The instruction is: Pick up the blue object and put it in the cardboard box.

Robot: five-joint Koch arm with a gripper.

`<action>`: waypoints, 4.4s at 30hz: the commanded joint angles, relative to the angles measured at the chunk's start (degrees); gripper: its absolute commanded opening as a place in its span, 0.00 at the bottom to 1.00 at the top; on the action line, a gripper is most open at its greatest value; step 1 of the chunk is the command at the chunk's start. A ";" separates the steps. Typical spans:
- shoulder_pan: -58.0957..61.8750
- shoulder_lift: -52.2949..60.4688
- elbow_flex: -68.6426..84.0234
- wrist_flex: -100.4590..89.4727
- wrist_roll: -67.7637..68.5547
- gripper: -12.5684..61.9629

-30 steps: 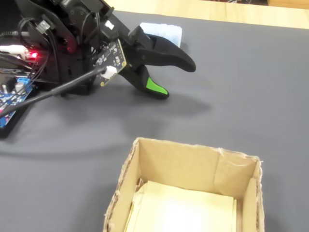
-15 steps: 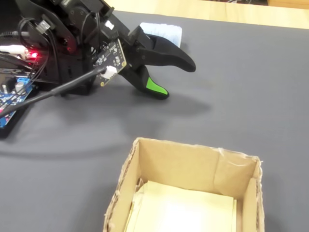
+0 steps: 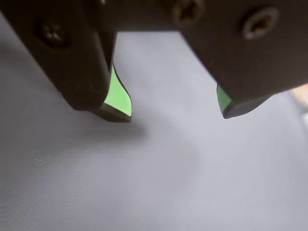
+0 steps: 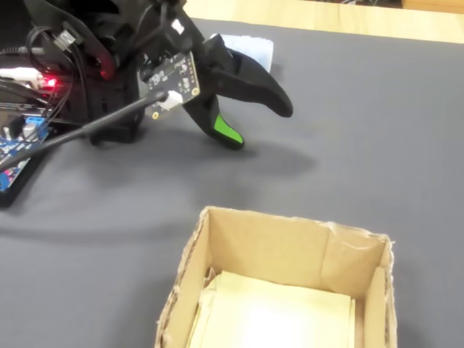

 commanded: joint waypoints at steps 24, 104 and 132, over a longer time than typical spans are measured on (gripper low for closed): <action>-19.95 2.29 -26.81 27.07 13.97 0.63; -33.40 -11.87 -29.53 7.12 6.86 0.33; 12.30 -2.20 -20.30 -21.53 -19.69 0.33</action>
